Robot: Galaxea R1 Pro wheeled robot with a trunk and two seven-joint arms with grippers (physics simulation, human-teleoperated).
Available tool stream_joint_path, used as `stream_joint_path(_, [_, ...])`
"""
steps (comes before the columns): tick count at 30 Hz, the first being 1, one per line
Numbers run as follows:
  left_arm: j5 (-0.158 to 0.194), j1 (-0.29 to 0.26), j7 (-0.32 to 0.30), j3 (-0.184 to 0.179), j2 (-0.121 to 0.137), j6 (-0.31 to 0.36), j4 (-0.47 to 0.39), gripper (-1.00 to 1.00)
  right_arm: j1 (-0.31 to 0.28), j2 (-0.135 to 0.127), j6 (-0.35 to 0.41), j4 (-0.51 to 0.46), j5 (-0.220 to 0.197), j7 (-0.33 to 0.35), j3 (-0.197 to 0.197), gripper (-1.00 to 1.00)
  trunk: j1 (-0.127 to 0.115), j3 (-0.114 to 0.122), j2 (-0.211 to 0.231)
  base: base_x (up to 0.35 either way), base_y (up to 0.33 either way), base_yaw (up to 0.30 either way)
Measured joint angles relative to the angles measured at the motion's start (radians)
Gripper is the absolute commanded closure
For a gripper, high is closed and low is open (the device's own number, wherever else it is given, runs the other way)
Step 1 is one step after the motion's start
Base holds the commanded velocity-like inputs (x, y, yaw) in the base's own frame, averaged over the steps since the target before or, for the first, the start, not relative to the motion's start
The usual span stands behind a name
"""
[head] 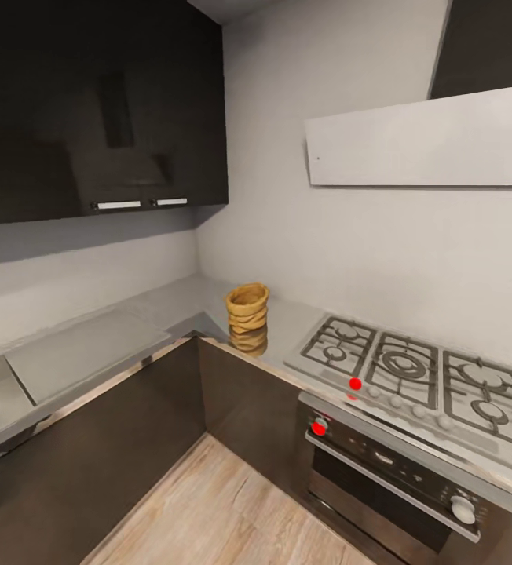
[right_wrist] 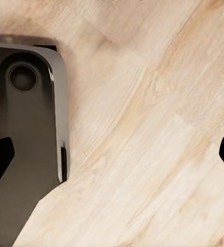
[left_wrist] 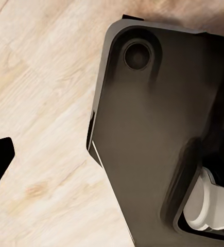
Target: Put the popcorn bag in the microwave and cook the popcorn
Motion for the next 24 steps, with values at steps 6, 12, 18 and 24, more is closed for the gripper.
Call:
stream_joint_path(6, [0.000, 0.000, 0.000, 0.000, 0.000, -0.001, 0.000, -1.00, 0.000, 0.000, 0.000, 0.001, 0.000, 0.000, 0.000, -1.00, 0.000, 0.000, 0.000, 0.250, 0.254, -0.275])
stream_joint_path(12, [0.000, 0.000, 0.000, 0.000, 0.000, -0.001, 0.000, -1.00, -0.001, 0.000, 0.000, 0.001, 0.000, 0.000, 0.000, -1.00, 0.000, 0.000, 0.000, 0.246, 0.255, -0.275])
stream_joint_path(18, [0.000, 0.000, 0.000, 0.000, 0.000, -0.004, 0.000, -1.00, -0.001, 0.000, 0.000, 0.000, 0.000, 0.000, 0.000, -1.00, 0.000, 0.000, 0.000, 0.240, 0.256, -0.275])
stream_joint_path(24, [0.000, 0.000, 0.000, 0.001, -0.001, -0.004, 0.000, -1.00, 0.000, 0.000, 0.000, 0.000, 0.000, 0.000, 0.000, -1.00, 0.000, 0.000, 0.000, 0.176, 0.266, -0.275])
